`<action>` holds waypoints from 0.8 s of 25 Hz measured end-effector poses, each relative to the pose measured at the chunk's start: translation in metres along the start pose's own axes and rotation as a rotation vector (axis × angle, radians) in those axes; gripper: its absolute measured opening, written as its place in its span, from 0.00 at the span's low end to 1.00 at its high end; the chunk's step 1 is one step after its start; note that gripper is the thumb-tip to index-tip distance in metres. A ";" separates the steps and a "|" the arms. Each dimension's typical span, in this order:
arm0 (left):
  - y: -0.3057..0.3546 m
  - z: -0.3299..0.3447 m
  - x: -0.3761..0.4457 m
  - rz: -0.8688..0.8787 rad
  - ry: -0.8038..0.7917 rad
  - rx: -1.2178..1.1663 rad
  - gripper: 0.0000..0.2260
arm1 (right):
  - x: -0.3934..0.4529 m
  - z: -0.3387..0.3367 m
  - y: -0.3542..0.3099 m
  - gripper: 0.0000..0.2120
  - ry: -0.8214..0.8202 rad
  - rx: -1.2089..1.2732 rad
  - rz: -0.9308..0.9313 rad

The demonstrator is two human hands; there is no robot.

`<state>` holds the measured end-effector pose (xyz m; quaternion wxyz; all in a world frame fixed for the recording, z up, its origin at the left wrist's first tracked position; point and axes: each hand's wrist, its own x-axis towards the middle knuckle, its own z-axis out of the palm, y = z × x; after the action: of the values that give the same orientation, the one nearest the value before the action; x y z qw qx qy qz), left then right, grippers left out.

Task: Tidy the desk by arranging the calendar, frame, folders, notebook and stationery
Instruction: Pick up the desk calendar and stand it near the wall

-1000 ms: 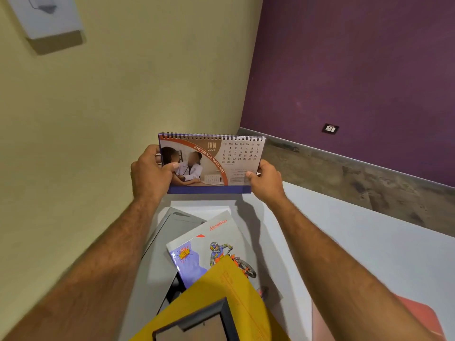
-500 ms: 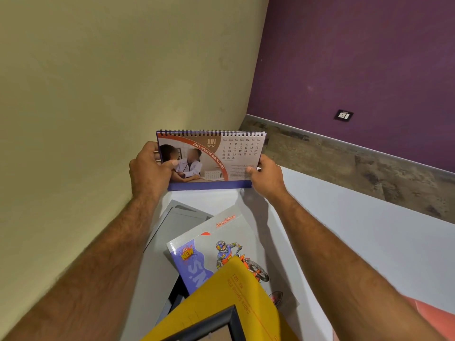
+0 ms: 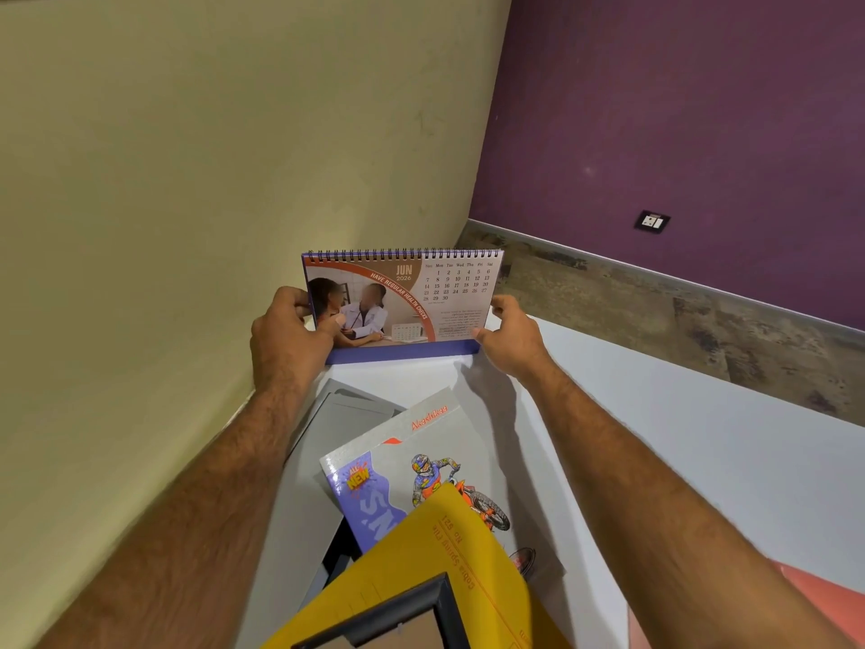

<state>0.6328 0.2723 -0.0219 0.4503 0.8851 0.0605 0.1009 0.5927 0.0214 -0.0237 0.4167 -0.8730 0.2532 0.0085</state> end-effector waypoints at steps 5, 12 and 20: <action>-0.001 -0.009 -0.007 0.005 -0.006 0.038 0.22 | -0.014 -0.008 0.004 0.28 0.074 -0.013 0.000; 0.009 -0.050 -0.023 0.003 0.027 0.048 0.24 | -0.063 -0.028 -0.009 0.27 0.108 0.020 -0.034; 0.022 -0.101 -0.082 -0.002 0.013 -0.027 0.21 | -0.156 -0.045 -0.015 0.24 0.118 0.085 -0.094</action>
<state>0.5299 0.3220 0.0439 0.4619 0.8782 0.0630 0.1067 0.4546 0.0643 0.0517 0.4376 -0.8644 0.2365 -0.0733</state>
